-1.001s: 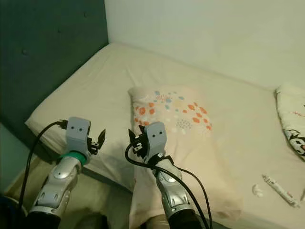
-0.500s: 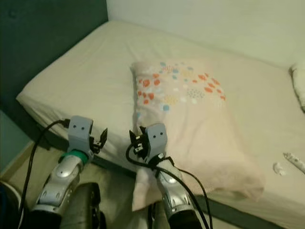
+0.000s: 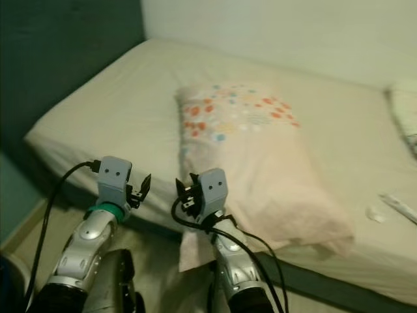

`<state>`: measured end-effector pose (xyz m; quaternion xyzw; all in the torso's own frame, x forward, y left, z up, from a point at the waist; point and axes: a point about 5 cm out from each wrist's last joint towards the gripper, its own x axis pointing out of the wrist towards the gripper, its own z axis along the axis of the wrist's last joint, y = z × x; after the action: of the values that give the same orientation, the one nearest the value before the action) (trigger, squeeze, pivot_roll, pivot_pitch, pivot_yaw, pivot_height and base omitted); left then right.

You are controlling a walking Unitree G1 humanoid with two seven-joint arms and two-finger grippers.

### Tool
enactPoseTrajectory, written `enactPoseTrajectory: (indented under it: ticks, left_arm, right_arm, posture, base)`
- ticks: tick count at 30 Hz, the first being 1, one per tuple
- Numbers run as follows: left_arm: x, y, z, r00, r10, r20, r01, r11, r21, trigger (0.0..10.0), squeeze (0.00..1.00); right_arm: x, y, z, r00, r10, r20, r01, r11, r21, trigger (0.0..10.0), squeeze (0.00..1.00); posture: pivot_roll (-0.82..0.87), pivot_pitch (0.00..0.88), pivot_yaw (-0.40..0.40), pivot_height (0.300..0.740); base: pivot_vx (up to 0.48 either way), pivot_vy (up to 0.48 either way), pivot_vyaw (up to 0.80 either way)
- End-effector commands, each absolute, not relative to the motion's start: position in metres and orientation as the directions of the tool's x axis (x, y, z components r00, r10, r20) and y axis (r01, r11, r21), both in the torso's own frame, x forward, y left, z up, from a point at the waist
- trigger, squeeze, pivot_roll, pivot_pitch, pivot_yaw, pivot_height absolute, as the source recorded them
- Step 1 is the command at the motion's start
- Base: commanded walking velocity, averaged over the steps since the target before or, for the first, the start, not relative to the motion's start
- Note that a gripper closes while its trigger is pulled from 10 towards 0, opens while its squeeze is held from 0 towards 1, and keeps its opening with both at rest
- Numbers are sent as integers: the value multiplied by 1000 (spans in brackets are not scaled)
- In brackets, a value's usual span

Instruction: Clean up the room

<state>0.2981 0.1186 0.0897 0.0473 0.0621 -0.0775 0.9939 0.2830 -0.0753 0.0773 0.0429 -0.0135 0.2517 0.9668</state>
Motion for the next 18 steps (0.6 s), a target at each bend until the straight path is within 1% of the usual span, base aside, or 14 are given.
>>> enactPoseTrajectory:
  ticks: [1,4,6,7,8,9,11,12,13,14,15,16,18]
  left_arm:
    - [296,120,85,978,-141,-152,155,984,88,10000,0]
    - [297,120,87,979,-140,-147,153,985,82,10000,0]
    - [302,120,94,981,-142,-135,148,988,35,10000,0]
    - [302,120,94,981,-142,-135,148,988,35,10000,0]
    - [306,120,102,981,-153,-123,153,988,-17,10000,0]
    - [306,120,102,981,-153,-123,153,988,-17,10000,0]
    - [320,117,132,976,-203,-73,189,968,-168,10000,0]
    - [320,117,132,976,-203,-73,189,968,-168,10000,0]
    - [327,112,149,968,-247,-42,232,947,-223,10000,0]
    - [327,112,149,968,-247,-42,232,947,-223,10000,0]
    - [332,108,162,959,-284,-16,273,934,-228,10000,20]
    - [335,105,169,951,-310,-3,301,927,-225,10000,1000]
    - [339,103,175,944,-330,-6,321,923,-213,10000,1000]
  right_arm:
    - [282,-75,75,875,482,42,-484,870,95,10000,0]
    - [282,-76,76,876,479,48,-482,872,86,10000,0]
    - [285,-81,83,882,465,76,-468,883,35,10000,0]
    - [285,-81,83,882,465,76,-468,883,35,10000,0]
    - [290,-85,91,888,449,103,-451,892,-2,10000,0]
    - [290,-85,91,888,449,103,-451,892,-2,10000,0]
    - [307,-104,127,902,372,222,-355,928,-114,10000,0]
    - [307,-104,127,902,372,222,-355,928,-114,10000,0]
    - [315,-116,153,898,317,306,-273,945,-179,10000,0]
    - [315,-116,153,898,317,306,-273,945,-179,10000,0]
    - [319,-125,177,880,271,389,-197,955,-220,10000,0]
    - [321,-132,197,858,236,456,-130,959,-252,10000,0]
    - [320,-141,224,815,191,547,-42,961,-273,10000,0]
  posture:
    - [18,45,6,583]
    - [18,46,5,583]
    - [18,48,5,583]
    - [18,48,5,583]
    - [15,52,4,583]
    - [15,52,4,583]
    - [17,67,4,583]
    - [17,67,4,583]
    - [12,79,7,583]
    - [12,79,7,583]
    - [8,89,6,583]
    - [2,98,5,583]
    - [-8,112,5,583]
  base:
    - [0,0,0]
    - [0,0,0]
    - [0,0,0]
    - [0,0,0]
    - [0,0,0]
    - [0,0,0]
    - [0,0,0]
    - [0,0,0]
    - [0,0,0]
    - [0,0,0]
    - [0,0,0]
    - [0,0,0]
    - [0,0,0]
